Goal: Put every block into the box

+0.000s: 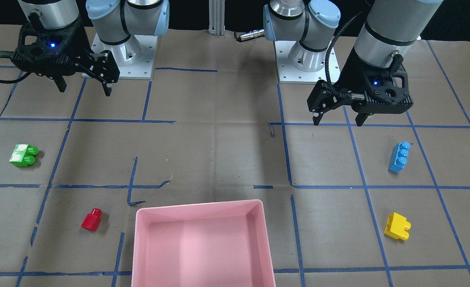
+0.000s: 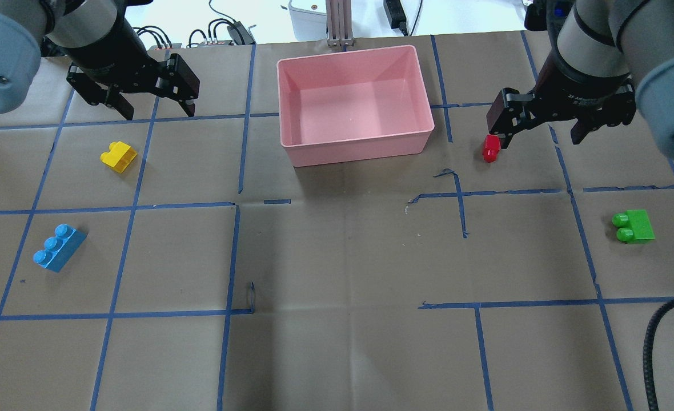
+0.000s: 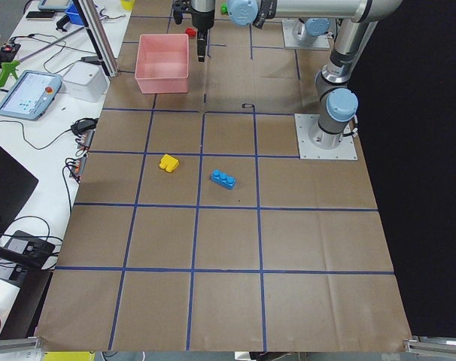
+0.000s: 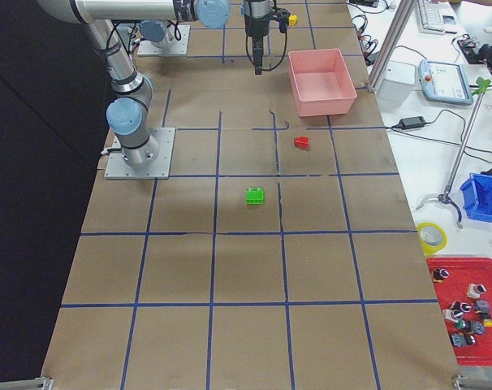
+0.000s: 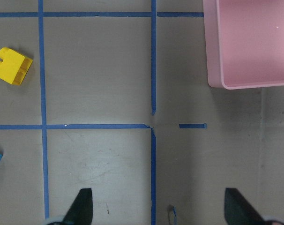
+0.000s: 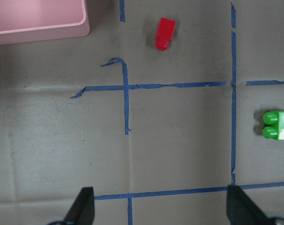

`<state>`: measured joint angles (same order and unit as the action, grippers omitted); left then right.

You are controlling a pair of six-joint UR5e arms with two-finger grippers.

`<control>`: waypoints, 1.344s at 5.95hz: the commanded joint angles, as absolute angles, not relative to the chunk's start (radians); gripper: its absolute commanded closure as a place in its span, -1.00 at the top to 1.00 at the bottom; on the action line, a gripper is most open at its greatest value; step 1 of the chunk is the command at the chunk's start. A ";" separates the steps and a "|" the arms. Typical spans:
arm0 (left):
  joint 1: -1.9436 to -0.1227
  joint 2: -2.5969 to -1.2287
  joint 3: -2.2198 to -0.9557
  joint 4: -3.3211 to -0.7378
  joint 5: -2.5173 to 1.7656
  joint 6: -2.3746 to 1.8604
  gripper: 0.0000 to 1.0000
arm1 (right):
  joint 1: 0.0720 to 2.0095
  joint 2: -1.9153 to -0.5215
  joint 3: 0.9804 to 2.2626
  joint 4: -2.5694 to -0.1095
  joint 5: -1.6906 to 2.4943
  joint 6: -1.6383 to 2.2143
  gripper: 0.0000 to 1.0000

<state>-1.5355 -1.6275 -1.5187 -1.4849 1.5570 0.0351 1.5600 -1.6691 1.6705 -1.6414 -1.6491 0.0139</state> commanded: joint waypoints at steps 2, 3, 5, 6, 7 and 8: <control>-1.536 -1.628 -1.519 -1.485 1.557 0.040 1.00 | 1.560 -1.666 1.672 -1.641 -1.649 0.014 1.00; -1.536 -1.629 -1.519 -1.485 1.557 0.043 1.00 | 1.560 -1.664 1.672 -1.641 -1.649 0.014 1.00; -1.534 -1.625 -1.519 -1.485 1.557 0.048 1.00 | 1.560 -1.664 1.672 -1.640 -1.649 0.014 1.00; -1.528 -1.621 -1.522 -1.483 1.555 0.058 1.00 | 1.559 -1.666 1.672 -1.640 -1.649 0.014 1.00; -1.513 -1.609 -1.540 -1.482 1.560 0.166 1.00 | 1.559 -1.663 1.674 -1.641 -1.649 0.011 1.00; -1.414 -1.605 -1.552 -1.485 1.560 0.278 1.00 | 1.555 -1.660 1.680 -1.637 -1.651 0.000 1.00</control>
<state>-1.4862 -1.6106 -1.5396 -1.4832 1.5592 0.1765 1.5575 -1.6625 1.6751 -1.6397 -1.6495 0.0083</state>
